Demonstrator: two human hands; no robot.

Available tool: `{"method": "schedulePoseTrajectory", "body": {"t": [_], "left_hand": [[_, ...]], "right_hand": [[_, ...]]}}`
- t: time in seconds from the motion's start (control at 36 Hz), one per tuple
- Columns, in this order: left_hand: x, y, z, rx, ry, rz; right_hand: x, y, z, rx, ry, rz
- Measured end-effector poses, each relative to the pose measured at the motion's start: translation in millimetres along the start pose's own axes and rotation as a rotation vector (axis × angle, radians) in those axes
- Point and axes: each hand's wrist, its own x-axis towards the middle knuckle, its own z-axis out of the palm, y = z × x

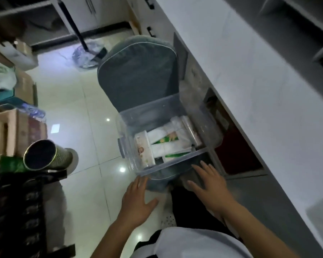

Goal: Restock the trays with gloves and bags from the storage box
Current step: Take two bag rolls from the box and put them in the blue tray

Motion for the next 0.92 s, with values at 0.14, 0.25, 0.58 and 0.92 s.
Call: {"method": "schedulePoseTrajectory", "body": {"t": [0.14, 0.25, 0.58, 0.92], "left_hand": [[23, 5, -23, 0.015, -0.008, -0.163], [51, 21, -35, -0.056, -0.051, -0.209], [179, 44, -16, -0.427, -0.063, -0.385], [300, -18, 41, -0.386, 0.005, -0.669]], "right_hand": [[65, -15, -23, 0.024, -0.05, -0.083], [113, -13, -32, 0.047, -0.105, -0.078], [177, 27, 6, -0.271, -0.336, -0.014], [169, 44, 35, -0.315, -0.159, 0.081]]}}
